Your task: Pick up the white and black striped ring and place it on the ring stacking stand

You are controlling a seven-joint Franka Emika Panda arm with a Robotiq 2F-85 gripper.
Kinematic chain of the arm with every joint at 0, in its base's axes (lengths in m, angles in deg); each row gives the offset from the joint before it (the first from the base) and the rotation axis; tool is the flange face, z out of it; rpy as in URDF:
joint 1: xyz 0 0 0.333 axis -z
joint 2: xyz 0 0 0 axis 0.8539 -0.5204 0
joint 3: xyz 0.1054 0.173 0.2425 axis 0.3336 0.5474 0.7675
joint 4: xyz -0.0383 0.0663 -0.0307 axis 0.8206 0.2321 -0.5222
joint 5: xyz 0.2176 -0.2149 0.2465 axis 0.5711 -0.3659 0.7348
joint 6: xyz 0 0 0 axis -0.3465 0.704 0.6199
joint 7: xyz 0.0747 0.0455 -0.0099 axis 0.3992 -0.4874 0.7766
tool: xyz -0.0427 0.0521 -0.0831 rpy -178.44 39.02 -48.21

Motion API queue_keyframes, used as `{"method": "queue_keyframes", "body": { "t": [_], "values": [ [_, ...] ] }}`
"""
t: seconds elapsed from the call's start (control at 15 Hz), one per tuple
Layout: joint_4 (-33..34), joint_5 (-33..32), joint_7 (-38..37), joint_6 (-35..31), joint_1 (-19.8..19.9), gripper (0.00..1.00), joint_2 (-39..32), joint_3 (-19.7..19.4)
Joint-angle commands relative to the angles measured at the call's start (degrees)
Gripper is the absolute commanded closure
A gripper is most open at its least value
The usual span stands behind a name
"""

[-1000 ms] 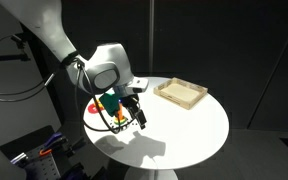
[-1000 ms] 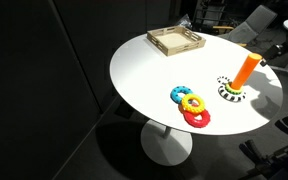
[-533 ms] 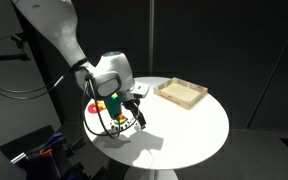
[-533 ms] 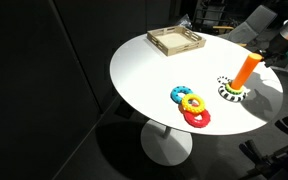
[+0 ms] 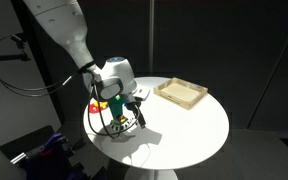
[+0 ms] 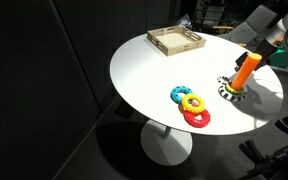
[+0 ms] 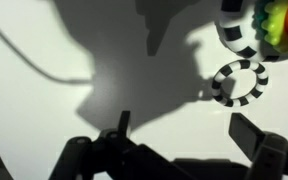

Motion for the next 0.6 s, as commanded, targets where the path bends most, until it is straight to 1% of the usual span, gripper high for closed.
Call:
{"method": "queue_keyframes", "body": {
  "t": [0.0,0.53],
  "values": [
    [2.4,3.1,2.5,-0.8,1.2,0.00,-2.4,2.2],
    [4.5,6.2,4.0,-1.5,3.9,0.00,-5.6,7.2]
  ]
}}
